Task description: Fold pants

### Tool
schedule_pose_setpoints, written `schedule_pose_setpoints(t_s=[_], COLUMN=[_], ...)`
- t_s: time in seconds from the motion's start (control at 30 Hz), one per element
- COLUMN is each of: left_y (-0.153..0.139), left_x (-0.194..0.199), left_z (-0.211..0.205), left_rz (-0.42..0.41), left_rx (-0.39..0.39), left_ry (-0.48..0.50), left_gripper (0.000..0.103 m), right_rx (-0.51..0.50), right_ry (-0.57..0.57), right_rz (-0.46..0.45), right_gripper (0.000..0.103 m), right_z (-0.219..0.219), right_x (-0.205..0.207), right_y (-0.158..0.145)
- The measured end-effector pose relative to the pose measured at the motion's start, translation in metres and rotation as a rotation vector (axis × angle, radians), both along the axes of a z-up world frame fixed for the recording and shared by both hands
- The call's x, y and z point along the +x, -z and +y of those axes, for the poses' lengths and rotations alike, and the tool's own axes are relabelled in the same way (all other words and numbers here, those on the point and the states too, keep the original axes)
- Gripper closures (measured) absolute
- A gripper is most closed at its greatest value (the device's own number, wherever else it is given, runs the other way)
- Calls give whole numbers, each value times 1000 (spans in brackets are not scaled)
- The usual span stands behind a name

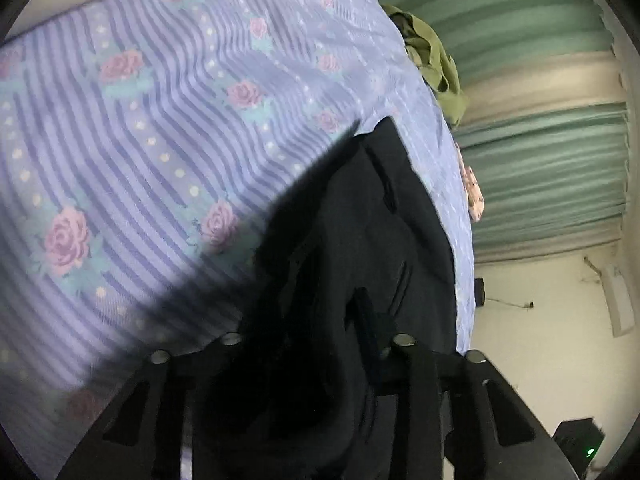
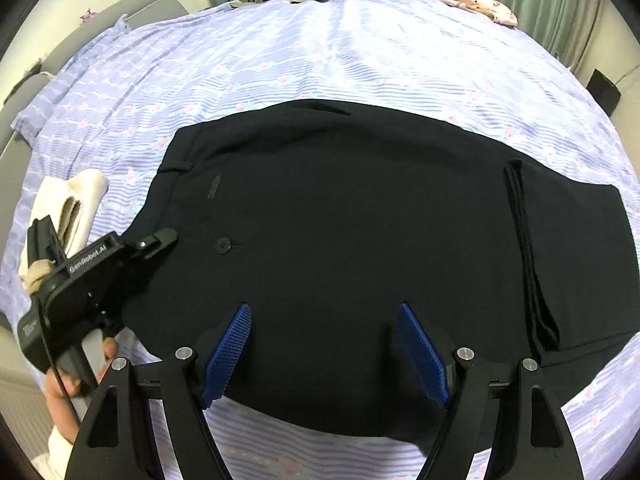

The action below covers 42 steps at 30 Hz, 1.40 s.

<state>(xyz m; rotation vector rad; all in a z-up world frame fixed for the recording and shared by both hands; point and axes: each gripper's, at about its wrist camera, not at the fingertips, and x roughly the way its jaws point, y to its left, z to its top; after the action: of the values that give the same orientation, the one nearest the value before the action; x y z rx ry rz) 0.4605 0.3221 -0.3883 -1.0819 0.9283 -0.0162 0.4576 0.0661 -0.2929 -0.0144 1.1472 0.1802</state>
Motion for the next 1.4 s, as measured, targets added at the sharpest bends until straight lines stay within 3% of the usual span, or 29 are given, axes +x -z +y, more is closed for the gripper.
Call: schedule_pose_setpoints(t_s=[0.07, 0.27, 0.4, 0.53, 0.7, 0.97, 1.2, 1.4], left_y=[-30, -134, -194, -239, -261, -258, -191, -140], left_x=[-1, 6, 8, 14, 27, 33, 51, 49], left_z=[-9, -72, -125, -191, -273, -409, -525, -585], left_rz=[-29, -135, -232, -309, -342, -340, -242, -144], left_rx=[95, 446, 606, 678, 696, 684, 643, 714], left_ry=[24, 142, 218, 294, 373, 478, 595, 669], left_gripper=[83, 85, 85, 86, 86, 86, 86, 85], right_rx=[1, 55, 68, 70, 91, 115, 112, 107], right_ry=[11, 76, 116, 162, 246, 333, 352, 363], right_rz=[-6, -36, -90, -147, -219, -227, -176, -117], right_gripper=[26, 26, 26, 26, 26, 26, 26, 26], right_z=[-9, -59, -104, -157, -238, -355, -444, -499], right_x=[-1, -12, -27, -46, -72, -92, -91, -85], right_y=[-5, -34, -68, -102, -137, -134, -101, -66])
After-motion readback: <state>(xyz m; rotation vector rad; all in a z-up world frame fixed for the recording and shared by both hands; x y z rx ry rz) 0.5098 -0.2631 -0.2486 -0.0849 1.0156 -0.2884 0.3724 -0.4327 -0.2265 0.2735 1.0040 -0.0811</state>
